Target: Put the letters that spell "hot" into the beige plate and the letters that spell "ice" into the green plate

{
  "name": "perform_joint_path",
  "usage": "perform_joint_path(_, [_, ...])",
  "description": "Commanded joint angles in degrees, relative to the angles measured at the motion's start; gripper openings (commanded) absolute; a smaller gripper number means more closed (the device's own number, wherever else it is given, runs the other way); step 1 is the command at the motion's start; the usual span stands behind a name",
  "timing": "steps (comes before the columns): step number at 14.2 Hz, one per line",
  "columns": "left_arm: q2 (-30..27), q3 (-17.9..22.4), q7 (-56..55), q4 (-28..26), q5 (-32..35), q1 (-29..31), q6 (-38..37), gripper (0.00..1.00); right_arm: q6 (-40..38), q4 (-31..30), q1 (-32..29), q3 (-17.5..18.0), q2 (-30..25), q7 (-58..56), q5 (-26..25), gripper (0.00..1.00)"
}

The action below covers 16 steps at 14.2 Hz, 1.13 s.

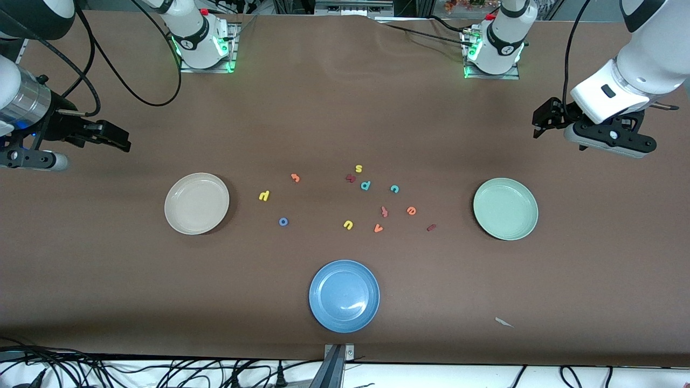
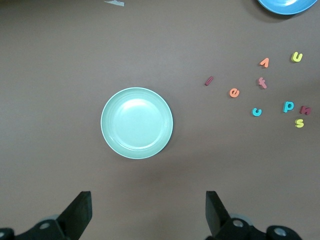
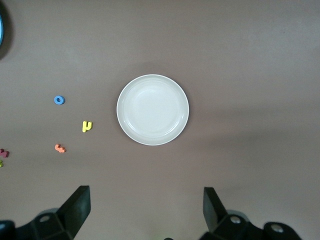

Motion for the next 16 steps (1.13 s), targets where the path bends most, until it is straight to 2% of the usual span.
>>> perform_joint_path(1, [0.15, -0.29, -0.79, 1.04, 1.50, 0.01, -1.08, 1.00, 0.26, 0.21, 0.10, -0.04, -0.17, 0.11, 0.91, 1.00])
perform_joint_path(16, [0.15, -0.29, -0.79, 1.04, 1.50, 0.01, -1.08, 1.00, 0.35, 0.12, 0.72, 0.31, -0.09, 0.20, 0.73, 1.00])
